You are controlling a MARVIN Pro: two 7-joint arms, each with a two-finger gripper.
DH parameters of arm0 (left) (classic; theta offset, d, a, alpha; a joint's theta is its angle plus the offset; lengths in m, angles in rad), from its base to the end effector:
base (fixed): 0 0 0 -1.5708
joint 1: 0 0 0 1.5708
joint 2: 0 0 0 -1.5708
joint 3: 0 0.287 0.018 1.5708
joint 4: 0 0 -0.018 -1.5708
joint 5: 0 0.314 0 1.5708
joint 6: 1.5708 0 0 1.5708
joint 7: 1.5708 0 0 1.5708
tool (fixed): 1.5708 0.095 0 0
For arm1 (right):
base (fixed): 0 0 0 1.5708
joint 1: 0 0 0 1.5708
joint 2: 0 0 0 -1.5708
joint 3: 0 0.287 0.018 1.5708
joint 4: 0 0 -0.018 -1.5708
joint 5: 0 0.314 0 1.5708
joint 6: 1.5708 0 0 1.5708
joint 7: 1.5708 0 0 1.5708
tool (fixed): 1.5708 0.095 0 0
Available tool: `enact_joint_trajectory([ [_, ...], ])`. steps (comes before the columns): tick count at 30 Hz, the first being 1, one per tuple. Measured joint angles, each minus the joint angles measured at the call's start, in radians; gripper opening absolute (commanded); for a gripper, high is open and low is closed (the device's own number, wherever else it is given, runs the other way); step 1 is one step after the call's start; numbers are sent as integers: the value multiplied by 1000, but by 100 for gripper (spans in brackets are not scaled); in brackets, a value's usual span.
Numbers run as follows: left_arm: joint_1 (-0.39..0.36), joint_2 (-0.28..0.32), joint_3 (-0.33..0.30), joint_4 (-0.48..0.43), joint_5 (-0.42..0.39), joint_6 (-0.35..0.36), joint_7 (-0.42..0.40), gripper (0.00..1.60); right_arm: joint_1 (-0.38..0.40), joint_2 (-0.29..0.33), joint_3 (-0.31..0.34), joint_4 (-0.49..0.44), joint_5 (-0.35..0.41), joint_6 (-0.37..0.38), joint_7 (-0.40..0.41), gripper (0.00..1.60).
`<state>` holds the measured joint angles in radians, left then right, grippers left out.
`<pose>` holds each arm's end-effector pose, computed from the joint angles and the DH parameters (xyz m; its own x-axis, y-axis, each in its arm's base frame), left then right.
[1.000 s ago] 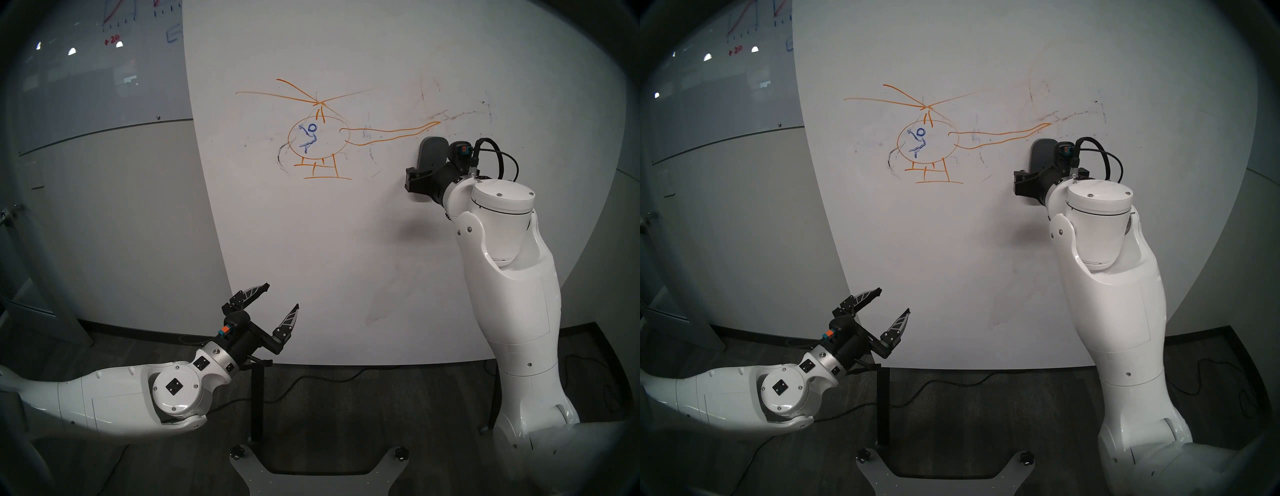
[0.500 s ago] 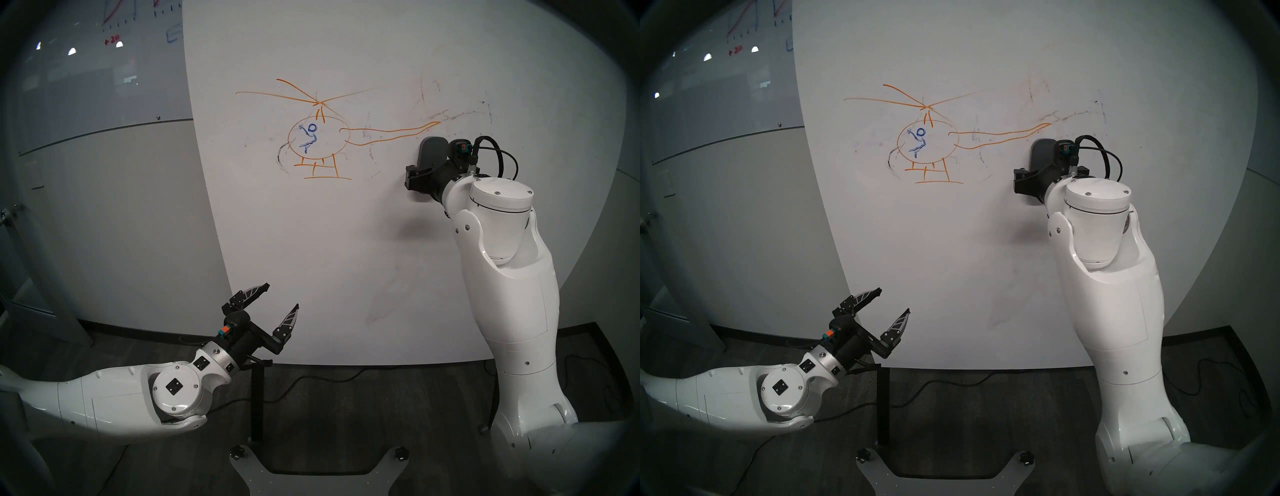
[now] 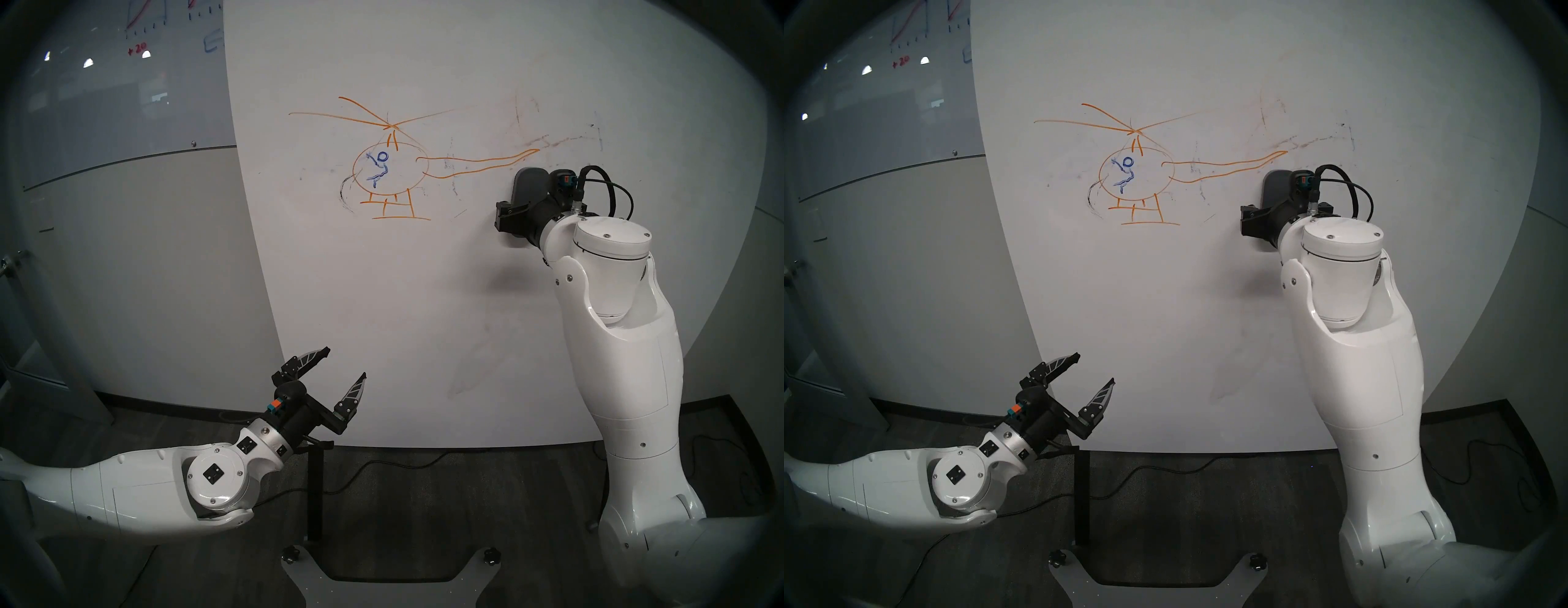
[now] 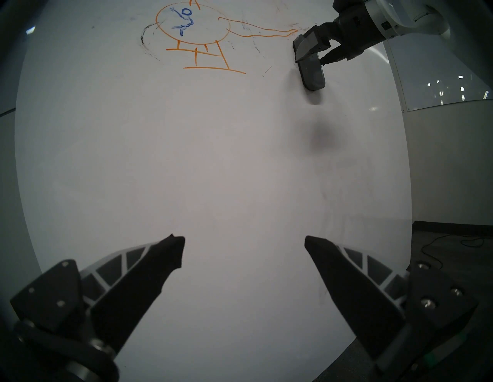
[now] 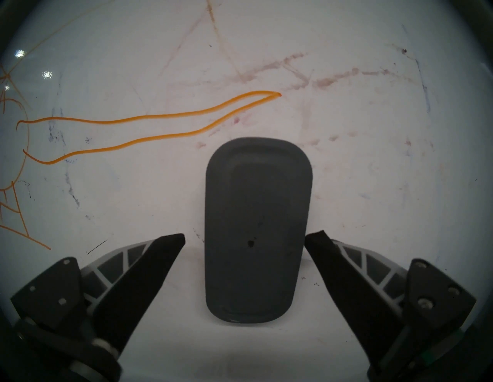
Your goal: Erase all marks on the whiteboard with the eraser
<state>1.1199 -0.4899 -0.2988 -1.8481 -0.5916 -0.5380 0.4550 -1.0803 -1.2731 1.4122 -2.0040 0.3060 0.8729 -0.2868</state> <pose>0.3300 -0.0041 -0.2874 -0.1892 -0.1054 0.9763 -0.5095 -0.8394 -0.1894 0.4494 -0.0077 -0.0119 -0.0035 0.1409 0.9900 -0.0457 -0.9890 0.1406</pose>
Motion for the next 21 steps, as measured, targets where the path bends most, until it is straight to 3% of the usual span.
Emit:
enact_joint_trajectory([
  [21,-1,0,1,0,0,0,0,160,4,-6,20,14,-1,-3,17,160],
])
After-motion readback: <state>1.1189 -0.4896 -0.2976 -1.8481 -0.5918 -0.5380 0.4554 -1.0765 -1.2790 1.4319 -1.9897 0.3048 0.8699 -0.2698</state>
